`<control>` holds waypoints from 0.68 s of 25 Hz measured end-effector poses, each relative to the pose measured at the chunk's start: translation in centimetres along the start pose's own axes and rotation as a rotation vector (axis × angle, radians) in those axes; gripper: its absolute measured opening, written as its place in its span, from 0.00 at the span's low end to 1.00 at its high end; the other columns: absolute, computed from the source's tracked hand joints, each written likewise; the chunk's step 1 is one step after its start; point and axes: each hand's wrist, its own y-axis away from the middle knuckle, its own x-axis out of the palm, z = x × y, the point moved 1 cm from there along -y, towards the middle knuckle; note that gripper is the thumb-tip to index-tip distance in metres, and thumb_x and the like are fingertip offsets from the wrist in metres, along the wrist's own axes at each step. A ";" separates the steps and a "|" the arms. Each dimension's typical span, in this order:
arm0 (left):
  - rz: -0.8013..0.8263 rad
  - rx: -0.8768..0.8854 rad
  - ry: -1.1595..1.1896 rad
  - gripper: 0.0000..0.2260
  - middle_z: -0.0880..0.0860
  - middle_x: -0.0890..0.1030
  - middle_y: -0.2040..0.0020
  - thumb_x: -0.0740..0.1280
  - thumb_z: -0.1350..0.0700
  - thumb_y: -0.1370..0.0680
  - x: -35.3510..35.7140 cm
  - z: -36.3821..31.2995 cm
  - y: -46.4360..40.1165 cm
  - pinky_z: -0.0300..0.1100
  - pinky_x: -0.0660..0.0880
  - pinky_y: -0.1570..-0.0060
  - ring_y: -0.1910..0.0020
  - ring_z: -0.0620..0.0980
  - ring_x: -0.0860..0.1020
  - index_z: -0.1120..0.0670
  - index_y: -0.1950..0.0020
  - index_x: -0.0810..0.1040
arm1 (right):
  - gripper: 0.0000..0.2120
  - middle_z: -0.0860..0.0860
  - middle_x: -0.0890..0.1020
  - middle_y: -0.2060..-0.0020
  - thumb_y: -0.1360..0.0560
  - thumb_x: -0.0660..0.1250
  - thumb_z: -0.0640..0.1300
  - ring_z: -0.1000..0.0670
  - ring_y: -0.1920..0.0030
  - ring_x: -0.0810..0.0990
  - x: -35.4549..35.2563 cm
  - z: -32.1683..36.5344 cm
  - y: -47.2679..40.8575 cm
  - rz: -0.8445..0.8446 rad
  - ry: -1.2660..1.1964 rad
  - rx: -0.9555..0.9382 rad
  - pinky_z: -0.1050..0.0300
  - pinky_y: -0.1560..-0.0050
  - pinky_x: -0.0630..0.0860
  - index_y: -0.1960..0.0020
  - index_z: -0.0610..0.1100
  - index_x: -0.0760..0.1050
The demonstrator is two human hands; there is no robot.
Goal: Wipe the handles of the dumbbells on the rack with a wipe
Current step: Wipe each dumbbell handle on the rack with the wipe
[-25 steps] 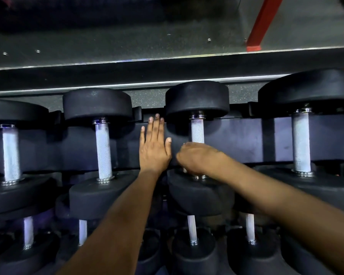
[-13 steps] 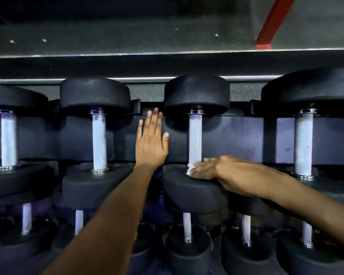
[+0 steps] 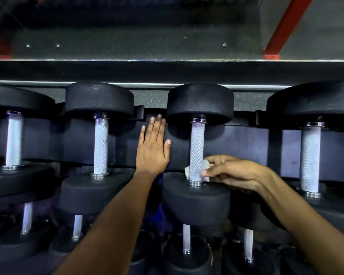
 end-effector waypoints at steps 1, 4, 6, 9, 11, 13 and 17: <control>-0.001 -0.001 0.004 0.27 0.55 0.57 0.21 0.51 0.51 0.20 0.0 0.0 0.1 0.49 0.46 0.24 0.22 0.51 0.52 0.60 0.23 0.59 | 0.12 0.43 0.83 0.53 0.31 0.66 0.29 0.50 0.53 0.81 0.4 -0.1 0.1 0.002 -0.023 -0.014 0.62 0.48 0.77 0.48 0.35 0.77; 0.007 0.001 0.001 0.27 0.54 0.56 0.21 0.51 0.50 0.20 0.1 0.0 0.3 0.50 0.47 0.24 0.22 0.51 0.51 0.59 0.22 0.58 | 0.15 0.43 0.84 0.52 0.32 0.68 0.32 0.49 0.53 0.83 0.4 -0.9 -0.1 -0.049 0.003 0.018 0.58 0.46 0.79 0.45 0.33 0.77; 0.004 0.001 -0.006 0.27 0.54 0.56 0.21 0.51 0.50 0.20 0.1 0.0 0.1 0.50 0.47 0.24 0.22 0.51 0.51 0.59 0.22 0.58 | 0.14 0.41 0.84 0.52 0.30 0.67 0.34 0.45 0.52 0.83 -0.7 0.9 -0.5 -0.167 0.022 0.021 0.51 0.44 0.78 0.45 0.31 0.76; 0.011 0.000 -0.001 0.27 0.54 0.56 0.21 0.51 0.50 0.20 0.1 0.1 0.0 0.50 0.47 0.24 0.22 0.51 0.51 0.59 0.22 0.58 | 0.08 0.47 0.84 0.68 0.24 0.58 0.28 0.52 0.68 0.83 -1.8 5.2 -1.8 -0.442 -0.222 -0.190 0.57 0.64 0.82 0.53 0.35 0.75; 0.010 -0.001 0.001 0.27 0.54 0.56 0.21 0.50 0.50 0.20 0.1 0.1 0.1 0.51 0.48 0.24 0.22 0.51 0.51 0.59 0.22 0.58 | 0.09 0.48 0.83 0.68 0.24 0.58 0.27 0.54 0.70 0.82 -0.4 4.7 -1.3 -0.462 -0.174 -0.222 0.62 0.67 0.80 0.53 0.35 0.76; 0.012 -0.003 -0.002 0.27 0.54 0.56 0.21 0.50 0.50 0.20 0.1 0.0 0.2 0.51 0.48 0.24 0.22 0.51 0.51 0.59 0.22 0.58 | 0.12 0.45 0.83 0.62 0.25 0.59 0.25 0.54 0.68 0.81 1.0 1.1 0.5 -0.328 0.035 -0.074 0.64 0.64 0.80 0.50 0.36 0.78; 0.015 0.001 -0.015 0.27 0.54 0.56 0.21 0.51 0.50 0.20 0.2 0.0 -0.1 0.52 0.48 0.25 0.22 0.51 0.51 0.60 0.22 0.58 | 0.12 0.44 0.79 0.65 0.25 0.56 0.24 0.54 0.70 0.79 0.5 3.9 -0.5 -0.464 0.043 -0.097 0.64 0.68 0.79 0.56 0.36 0.75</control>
